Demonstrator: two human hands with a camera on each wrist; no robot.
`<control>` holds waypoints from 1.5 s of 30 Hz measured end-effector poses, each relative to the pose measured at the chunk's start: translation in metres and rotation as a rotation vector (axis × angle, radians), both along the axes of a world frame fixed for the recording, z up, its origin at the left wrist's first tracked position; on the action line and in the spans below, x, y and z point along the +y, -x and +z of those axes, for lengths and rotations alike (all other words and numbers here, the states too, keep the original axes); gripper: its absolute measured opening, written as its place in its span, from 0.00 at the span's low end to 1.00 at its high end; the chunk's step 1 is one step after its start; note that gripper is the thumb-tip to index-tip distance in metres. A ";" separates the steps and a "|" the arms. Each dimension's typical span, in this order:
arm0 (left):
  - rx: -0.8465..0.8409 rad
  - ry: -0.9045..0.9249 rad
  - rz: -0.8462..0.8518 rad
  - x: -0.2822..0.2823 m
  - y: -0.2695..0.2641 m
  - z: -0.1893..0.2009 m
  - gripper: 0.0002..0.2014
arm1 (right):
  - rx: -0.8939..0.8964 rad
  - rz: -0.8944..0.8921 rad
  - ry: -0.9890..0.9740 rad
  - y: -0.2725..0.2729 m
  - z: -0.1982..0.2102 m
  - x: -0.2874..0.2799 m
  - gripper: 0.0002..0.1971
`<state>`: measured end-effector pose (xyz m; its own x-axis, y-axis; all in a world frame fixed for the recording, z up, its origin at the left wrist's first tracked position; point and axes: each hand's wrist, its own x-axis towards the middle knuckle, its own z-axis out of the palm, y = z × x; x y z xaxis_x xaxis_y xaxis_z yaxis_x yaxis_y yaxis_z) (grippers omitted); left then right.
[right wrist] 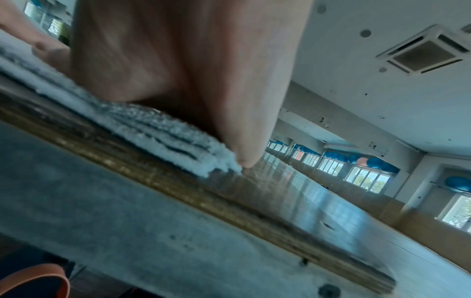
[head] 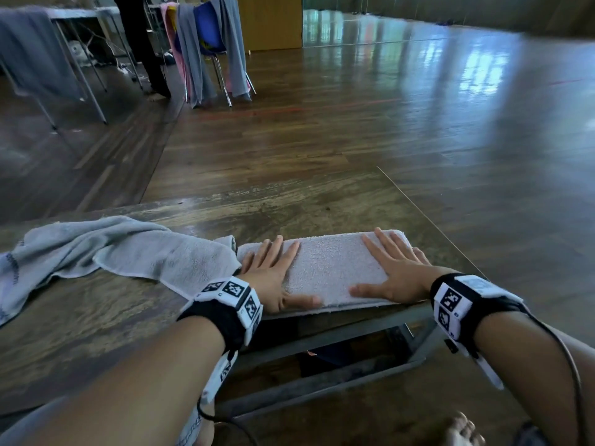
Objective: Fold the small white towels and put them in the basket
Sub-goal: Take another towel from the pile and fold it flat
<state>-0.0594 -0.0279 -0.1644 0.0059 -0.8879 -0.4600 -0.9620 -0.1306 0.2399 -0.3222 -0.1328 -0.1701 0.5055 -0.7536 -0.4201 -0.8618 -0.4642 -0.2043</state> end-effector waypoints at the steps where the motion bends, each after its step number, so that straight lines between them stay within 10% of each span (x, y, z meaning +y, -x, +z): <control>1: -0.009 -0.019 0.008 0.002 -0.003 0.002 0.66 | 0.000 -0.019 -0.003 0.003 0.001 0.000 0.72; 7: -0.054 -0.099 0.053 0.009 -0.008 0.015 0.67 | 0.000 0.004 0.110 0.003 0.010 0.009 0.69; 14: -0.177 0.098 0.089 -0.005 0.007 0.024 0.58 | -0.263 0.161 0.022 -0.024 0.035 0.040 0.30; 22: -0.159 0.223 0.231 -0.005 0.017 0.038 0.25 | -0.187 0.081 0.213 -0.018 0.031 0.034 0.31; 33: 0.345 0.005 0.101 0.001 0.041 0.060 0.25 | -0.320 0.005 0.085 0.014 0.018 0.021 0.35; 39: 0.203 0.144 -0.105 0.011 0.028 0.055 0.36 | -0.255 0.007 -0.017 0.028 0.028 0.015 0.46; 45: 0.250 0.556 -0.114 0.008 0.024 0.037 0.08 | -0.204 0.091 -0.087 0.030 0.038 0.020 0.55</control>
<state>-0.0830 -0.0202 -0.1274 -0.1510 -0.9838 0.0966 -0.8683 0.1787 0.4628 -0.3519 -0.1129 -0.1319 0.6507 -0.6663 -0.3642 -0.7542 -0.5110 -0.4124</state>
